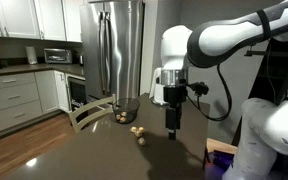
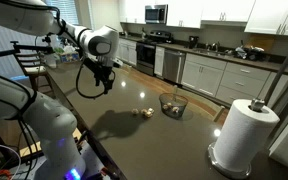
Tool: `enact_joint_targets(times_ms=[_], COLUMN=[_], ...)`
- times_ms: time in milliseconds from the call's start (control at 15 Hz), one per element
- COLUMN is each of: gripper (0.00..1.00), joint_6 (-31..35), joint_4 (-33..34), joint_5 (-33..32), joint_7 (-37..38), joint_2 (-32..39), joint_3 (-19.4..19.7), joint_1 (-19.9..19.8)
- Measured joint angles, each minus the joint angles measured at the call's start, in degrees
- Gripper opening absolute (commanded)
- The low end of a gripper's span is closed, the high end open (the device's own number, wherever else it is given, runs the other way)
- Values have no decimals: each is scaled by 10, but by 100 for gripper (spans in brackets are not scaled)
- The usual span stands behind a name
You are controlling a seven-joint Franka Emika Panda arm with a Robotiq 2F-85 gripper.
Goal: Place the black basket in the center of the counter
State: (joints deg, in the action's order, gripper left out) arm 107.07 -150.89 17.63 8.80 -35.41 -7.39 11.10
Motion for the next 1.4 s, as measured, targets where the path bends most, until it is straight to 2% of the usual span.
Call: enact_joint_targets(times_ms=[733, 1400], gripper=[100, 100], joint_6=[7, 90], joint_4=[0, 7], joint_5=[-6, -63], joint_7=[0, 20], joint_2=[0, 2], joint_3=[-2, -6], joint_1=[-8, -56])
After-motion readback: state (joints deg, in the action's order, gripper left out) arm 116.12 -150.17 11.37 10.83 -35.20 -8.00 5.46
